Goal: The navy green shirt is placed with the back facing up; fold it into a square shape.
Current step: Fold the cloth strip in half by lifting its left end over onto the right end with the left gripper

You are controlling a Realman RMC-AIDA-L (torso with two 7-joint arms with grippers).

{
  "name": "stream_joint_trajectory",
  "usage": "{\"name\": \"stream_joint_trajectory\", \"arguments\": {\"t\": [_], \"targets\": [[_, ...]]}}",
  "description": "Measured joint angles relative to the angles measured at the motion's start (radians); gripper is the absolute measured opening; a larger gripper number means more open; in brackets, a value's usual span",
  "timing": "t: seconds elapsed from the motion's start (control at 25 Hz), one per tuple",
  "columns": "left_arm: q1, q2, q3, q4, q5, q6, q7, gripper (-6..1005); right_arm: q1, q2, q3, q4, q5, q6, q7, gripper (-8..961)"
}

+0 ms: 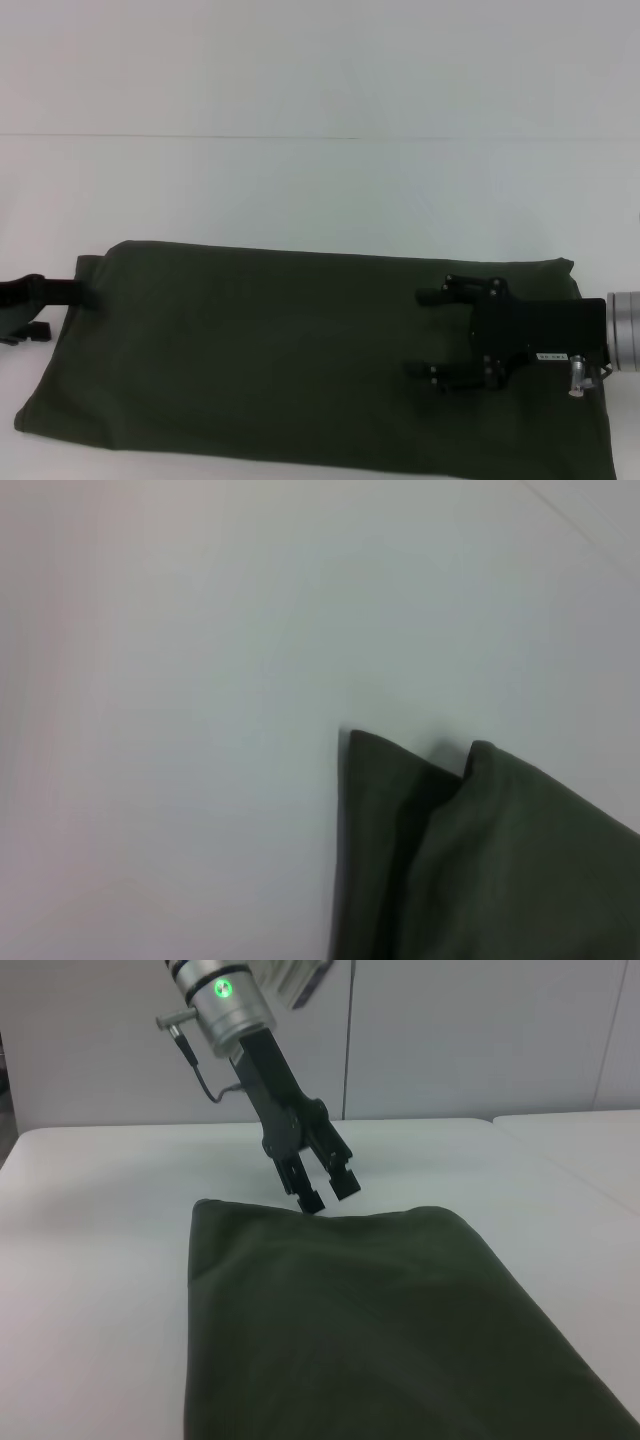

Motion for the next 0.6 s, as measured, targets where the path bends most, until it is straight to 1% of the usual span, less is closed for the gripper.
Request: {"name": "stream_joint_trajectory", "arguments": {"t": [0.16, 0.6], "targets": [[0.0, 0.008, -0.004, 0.025, 0.009, 0.024, 0.0, 946, 0.0, 0.0, 0.001, 0.0, 0.0, 0.0, -0.004, 915], [0.002, 0.003, 0.006, 0.016, 0.014, 0.016, 0.008, 946, 0.001, 0.0, -0.004, 0.0, 0.0, 0.0, -0.005, 916]]}}
